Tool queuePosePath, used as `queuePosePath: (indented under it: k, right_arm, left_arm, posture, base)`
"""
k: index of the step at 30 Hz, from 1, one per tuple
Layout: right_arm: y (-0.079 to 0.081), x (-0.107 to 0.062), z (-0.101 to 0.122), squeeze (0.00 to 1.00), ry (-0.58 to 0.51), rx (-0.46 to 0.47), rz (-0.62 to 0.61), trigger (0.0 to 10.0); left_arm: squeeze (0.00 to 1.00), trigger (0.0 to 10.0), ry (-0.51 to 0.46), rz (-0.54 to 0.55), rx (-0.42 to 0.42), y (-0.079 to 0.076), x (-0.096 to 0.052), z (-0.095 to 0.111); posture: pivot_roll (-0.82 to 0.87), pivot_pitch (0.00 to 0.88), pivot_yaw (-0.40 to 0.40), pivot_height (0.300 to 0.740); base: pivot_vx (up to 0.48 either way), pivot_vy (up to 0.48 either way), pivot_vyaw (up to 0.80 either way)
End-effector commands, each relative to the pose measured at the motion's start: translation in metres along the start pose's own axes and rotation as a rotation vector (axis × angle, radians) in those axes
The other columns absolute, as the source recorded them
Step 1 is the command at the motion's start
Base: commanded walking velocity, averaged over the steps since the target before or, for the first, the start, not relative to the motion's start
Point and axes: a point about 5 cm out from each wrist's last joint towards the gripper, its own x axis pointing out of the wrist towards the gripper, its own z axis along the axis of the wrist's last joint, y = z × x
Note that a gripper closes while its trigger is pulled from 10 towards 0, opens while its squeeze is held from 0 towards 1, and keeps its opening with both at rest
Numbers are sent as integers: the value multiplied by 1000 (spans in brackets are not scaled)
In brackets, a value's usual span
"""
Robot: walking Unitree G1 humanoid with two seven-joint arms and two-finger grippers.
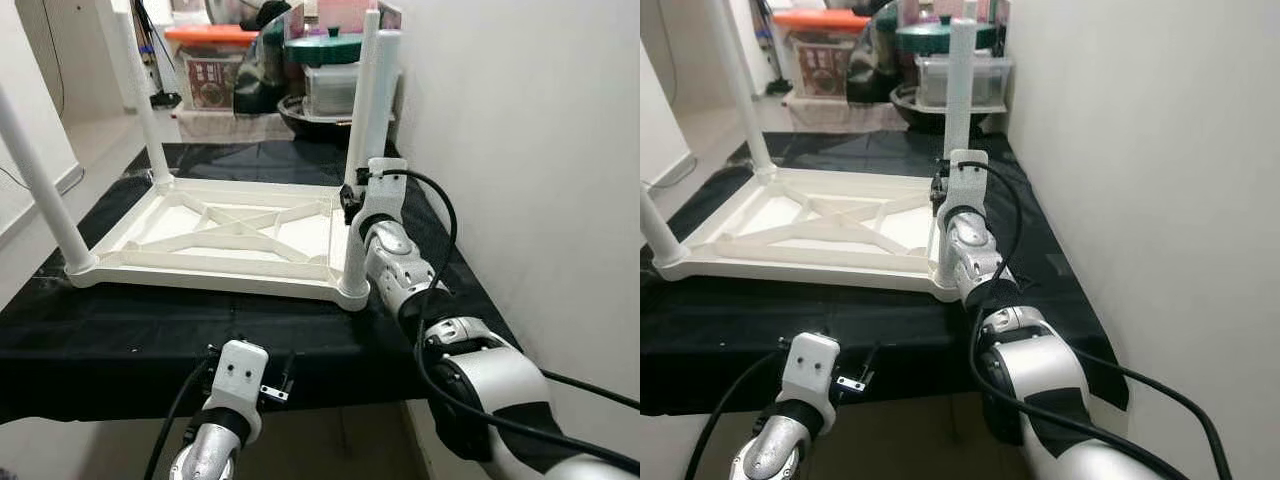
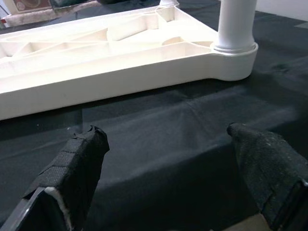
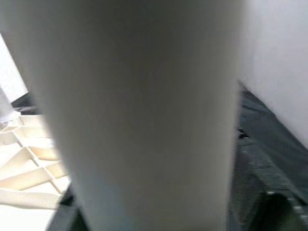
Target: Building children table
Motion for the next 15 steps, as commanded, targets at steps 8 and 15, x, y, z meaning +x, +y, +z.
queuePosePath:
  k: [8, 15]
  right_arm:
    - [-9, -3, -7, 0, -8, -7, -50, 10000]
    - [-29, -3, -14, 0, 4, -109, -75, 10000]
  left_arm:
    - [0, 10000, 10, 2, 3, 1, -1, -2]
    - [0, 10000, 9, -5, 1, 0, -1, -2]
  posture:
    - [-7, 0, -23, 734]
    - [-12, 0, -17, 734]
  base:
    - [0, 0, 0]
    - [0, 0, 0]
